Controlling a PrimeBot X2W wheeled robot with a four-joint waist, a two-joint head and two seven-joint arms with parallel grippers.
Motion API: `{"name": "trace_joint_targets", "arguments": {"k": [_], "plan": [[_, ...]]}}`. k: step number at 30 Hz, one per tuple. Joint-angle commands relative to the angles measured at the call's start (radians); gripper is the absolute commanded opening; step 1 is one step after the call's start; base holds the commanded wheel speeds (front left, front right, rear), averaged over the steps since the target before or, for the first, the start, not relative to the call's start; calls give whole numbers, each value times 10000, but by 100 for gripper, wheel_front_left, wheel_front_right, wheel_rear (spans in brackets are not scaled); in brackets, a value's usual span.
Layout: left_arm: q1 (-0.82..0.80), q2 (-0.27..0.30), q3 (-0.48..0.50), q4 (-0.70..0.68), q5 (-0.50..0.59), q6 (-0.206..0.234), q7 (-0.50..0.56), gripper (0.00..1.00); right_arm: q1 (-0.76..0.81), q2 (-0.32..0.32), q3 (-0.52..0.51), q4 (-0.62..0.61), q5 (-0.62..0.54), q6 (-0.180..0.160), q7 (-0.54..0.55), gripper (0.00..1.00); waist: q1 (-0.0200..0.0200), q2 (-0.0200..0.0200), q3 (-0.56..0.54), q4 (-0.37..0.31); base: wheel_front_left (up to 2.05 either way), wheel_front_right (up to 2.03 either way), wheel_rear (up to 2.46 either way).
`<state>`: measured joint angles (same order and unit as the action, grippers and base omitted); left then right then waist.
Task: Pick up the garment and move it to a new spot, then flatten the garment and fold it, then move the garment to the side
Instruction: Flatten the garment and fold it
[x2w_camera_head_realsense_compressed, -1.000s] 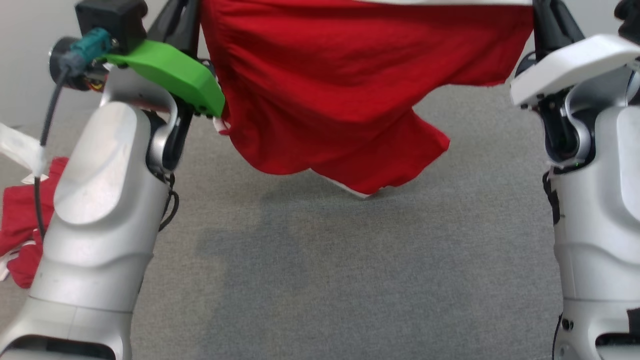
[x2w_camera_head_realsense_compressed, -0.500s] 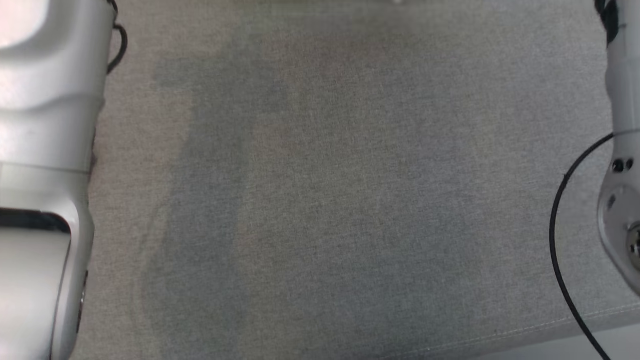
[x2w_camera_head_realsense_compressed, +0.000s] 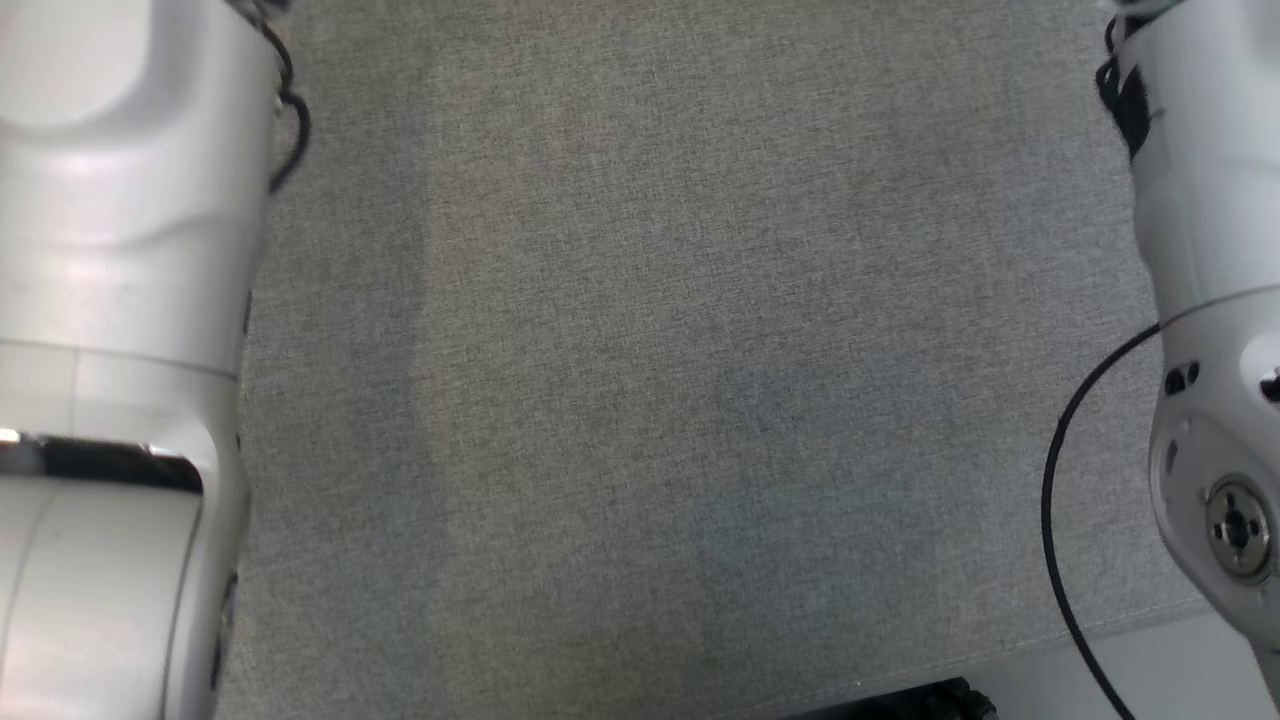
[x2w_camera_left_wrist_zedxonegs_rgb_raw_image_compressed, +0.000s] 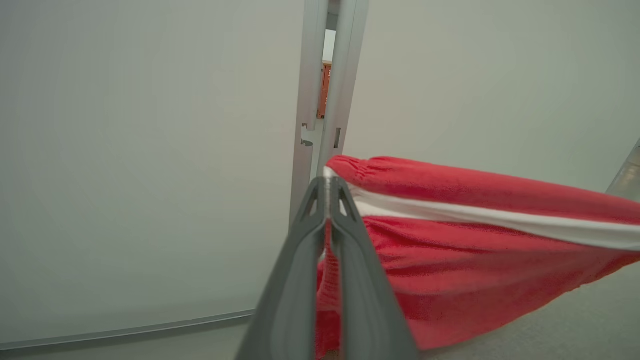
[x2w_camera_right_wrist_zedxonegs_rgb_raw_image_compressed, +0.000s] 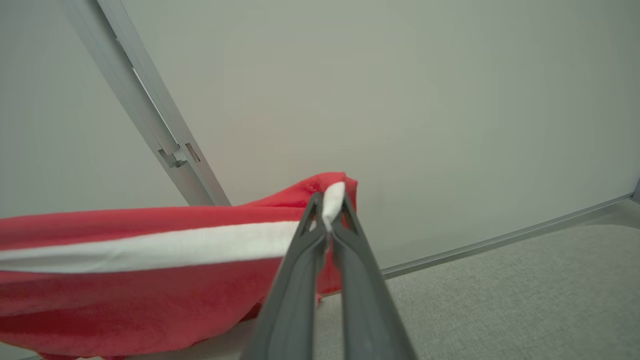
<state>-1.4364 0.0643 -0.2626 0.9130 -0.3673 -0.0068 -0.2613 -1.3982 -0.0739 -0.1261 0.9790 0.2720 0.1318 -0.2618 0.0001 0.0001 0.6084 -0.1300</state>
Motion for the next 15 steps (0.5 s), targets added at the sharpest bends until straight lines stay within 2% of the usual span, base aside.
{"name": "trace_joint_targets", "arguments": {"k": [1, 9, 15], "plan": [[534, 40, 35, -69, 118, -97, -51, 0, 417, -21, -32, -76, 187, -20, -41, 0, -1, -1, -16, 83, 0, 0, 0], [3808, 5, 184, -855, 758, -598, -48, 0, 2941, -253, 746, -63, 790, -20, -37, 0, -1, -1, -1174, 481, 0, 0, 0], [6248, 311, -342, -1218, 1468, -1044, -45, 0, 4481, -654, 2203, 609, 1582, -20, 151, 0, -1, -1, -2693, 653, 0, 0, 0]]}}
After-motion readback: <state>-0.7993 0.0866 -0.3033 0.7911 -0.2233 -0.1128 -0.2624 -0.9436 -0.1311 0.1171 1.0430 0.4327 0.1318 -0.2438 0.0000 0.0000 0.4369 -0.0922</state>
